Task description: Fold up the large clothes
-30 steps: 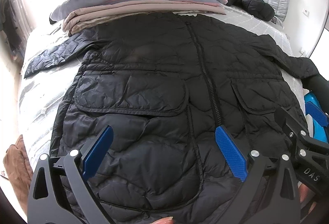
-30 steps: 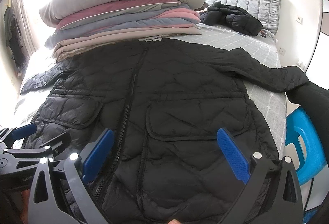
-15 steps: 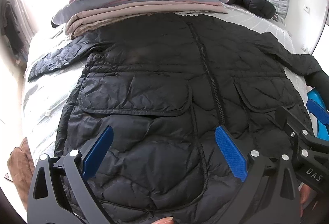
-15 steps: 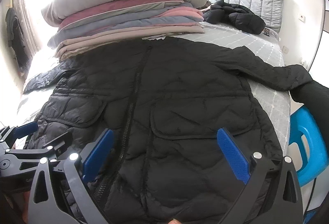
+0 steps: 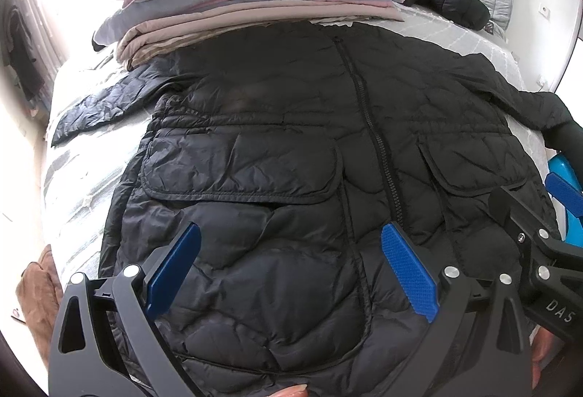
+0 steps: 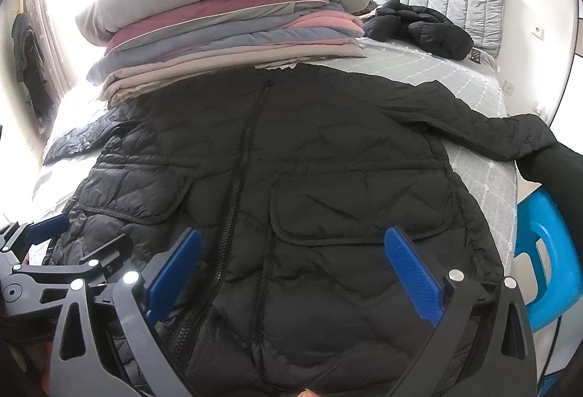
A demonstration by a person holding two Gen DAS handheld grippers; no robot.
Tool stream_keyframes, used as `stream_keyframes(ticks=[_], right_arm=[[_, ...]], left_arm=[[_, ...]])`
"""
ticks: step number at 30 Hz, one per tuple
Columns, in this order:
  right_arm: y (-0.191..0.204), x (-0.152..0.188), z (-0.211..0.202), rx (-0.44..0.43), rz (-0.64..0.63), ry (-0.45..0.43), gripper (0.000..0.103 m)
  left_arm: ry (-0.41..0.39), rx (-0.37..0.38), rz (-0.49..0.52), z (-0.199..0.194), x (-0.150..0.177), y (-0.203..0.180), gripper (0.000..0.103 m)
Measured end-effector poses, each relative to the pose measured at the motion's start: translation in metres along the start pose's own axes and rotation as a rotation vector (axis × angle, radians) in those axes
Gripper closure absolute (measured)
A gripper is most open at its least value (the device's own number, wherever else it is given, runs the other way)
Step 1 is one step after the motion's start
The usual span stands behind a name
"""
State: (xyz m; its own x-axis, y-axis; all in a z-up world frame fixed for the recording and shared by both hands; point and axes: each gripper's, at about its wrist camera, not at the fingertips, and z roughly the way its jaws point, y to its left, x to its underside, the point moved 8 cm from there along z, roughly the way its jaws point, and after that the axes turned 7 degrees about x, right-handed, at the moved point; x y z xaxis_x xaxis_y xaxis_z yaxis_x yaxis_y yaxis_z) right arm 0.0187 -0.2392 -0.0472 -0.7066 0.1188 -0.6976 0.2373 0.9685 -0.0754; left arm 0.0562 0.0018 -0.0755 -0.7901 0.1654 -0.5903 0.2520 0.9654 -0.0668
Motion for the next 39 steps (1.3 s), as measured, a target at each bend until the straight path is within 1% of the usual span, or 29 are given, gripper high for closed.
stream_keyframes(ticks=[7, 20, 31, 39], right_arm=[[0.0007, 0.0005, 0.0006, -0.014, 0.020, 0.008, 0.006], [0.0006, 0.0023, 0.0020, -0.002, 0.005, 0.025, 0.006], [0.0006, 0.0026, 0.0016, -0.005, 0.012, 0.013, 0.006], [-0.0013, 0.0044, 0.0035, -0.001, 0.015, 0.034, 0.006]], left_arm=[[0.004, 0.001, -0.001, 0.0012, 0.0007, 0.0015, 0.007], [0.013, 0.002, 0.003, 0.0052, 0.0045, 0.0007, 0.007], [0.025, -0.002, 0.004, 0.0081, 0.0065, 0.0012, 0.007], [0.023, 0.007, -0.005, 0.0073, 0.0062, 0.0024, 0.007]])
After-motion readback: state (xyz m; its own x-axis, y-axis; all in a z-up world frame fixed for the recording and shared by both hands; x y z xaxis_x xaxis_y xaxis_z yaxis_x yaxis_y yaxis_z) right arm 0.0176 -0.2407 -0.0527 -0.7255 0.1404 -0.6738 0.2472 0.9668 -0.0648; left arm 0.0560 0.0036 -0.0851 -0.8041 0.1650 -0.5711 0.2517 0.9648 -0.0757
